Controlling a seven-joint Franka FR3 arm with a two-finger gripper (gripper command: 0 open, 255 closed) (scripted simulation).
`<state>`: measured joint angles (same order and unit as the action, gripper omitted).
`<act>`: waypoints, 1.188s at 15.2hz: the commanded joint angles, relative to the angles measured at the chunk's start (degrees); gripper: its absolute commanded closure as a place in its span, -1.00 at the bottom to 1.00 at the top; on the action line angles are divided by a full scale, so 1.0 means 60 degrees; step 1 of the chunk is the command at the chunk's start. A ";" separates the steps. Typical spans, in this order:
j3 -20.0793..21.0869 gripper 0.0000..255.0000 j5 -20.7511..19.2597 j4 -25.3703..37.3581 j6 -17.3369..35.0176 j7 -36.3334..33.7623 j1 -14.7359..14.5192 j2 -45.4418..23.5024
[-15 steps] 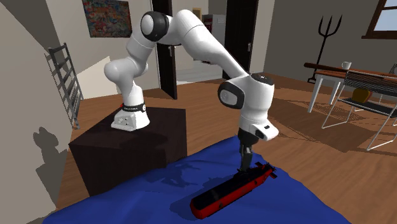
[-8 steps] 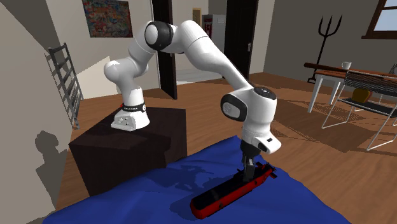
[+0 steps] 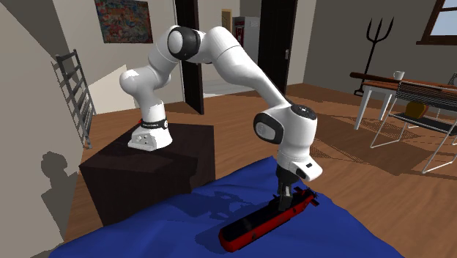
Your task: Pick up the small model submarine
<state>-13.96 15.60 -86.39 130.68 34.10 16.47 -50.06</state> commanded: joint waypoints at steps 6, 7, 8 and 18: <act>-0.0016 1.00 -0.0021 -0.0027 -0.0083 -0.0015 -0.0022 0.0087; -0.0035 1.00 -0.0039 -0.0058 -0.0148 -0.0023 -0.0036 0.0183; -0.0054 1.00 -0.0058 -0.0087 -0.0215 -0.0033 -0.0050 0.0279; -0.0237 1.00 -0.0258 -0.0225 -0.0949 -0.0142 -0.0175 0.1156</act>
<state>-15.28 14.18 -88.31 125.71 33.37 15.43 -43.43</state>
